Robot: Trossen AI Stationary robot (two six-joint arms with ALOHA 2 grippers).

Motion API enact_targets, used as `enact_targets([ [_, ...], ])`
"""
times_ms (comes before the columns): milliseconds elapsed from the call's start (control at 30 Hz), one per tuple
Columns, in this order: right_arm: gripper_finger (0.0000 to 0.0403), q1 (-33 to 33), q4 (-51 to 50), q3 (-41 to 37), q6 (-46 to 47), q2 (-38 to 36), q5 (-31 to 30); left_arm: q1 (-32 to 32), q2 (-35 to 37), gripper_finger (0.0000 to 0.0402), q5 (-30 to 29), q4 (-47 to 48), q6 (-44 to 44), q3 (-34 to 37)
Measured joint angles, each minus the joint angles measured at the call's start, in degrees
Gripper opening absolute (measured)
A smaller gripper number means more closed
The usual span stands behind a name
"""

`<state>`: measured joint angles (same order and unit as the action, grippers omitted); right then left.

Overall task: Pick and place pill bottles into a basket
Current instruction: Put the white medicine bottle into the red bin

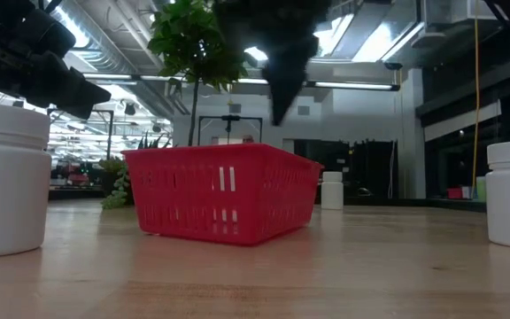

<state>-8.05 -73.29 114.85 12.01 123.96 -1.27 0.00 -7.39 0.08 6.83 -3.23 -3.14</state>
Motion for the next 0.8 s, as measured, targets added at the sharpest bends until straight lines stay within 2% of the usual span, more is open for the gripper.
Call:
enact_targets([
  [67, 0.0230, -0.2, -3.8, 0.0, 1.2, 0.0, -2.7, 0.0, 0.0, 0.0015, 0.0, 0.0, -1.1, 0.0],
  [167, 0.0230, -1.7, -8.0, 0.0, 2.6, 0.0, -11.3, 0.0, 0.0, 0.0013, 0.1, -0.7, -3.9, 0.1],
  [267, 0.0230, -4.1, -7.8, -0.1, 2.1, -1.3, -18.4, 0.0, 0.0, 0.0011, 1.4, -2.8, -7.7, 0.2],
  [400, 0.0229, -6.8, -4.3, -0.1, 1.0, -6.1, -20.1, 0.0, 0.0, 0.0013, 7.5, -3.5, -8.6, -1.8],
  [500, 0.0229, -8.6, -2.6, -0.1, 1.2, -11.7, -21.6, 0.0, 0.0, 0.0012, 12.0, -4.1, -8.6, -4.2],
  [633, 0.0229, -12.1, -1.3, -1.3, 2.5, -21.3, -29.8, 0.0, -0.1, 0.0006, 14.7, -4.5, -10.4, -7.9],
  [800, 0.0229, -17.4, 6.8, -11.1, 3.7, -35.6, -34.6, -0.4, -1.5, 0.0002, 18.6, -4.6, -10.4, -12.8],
])
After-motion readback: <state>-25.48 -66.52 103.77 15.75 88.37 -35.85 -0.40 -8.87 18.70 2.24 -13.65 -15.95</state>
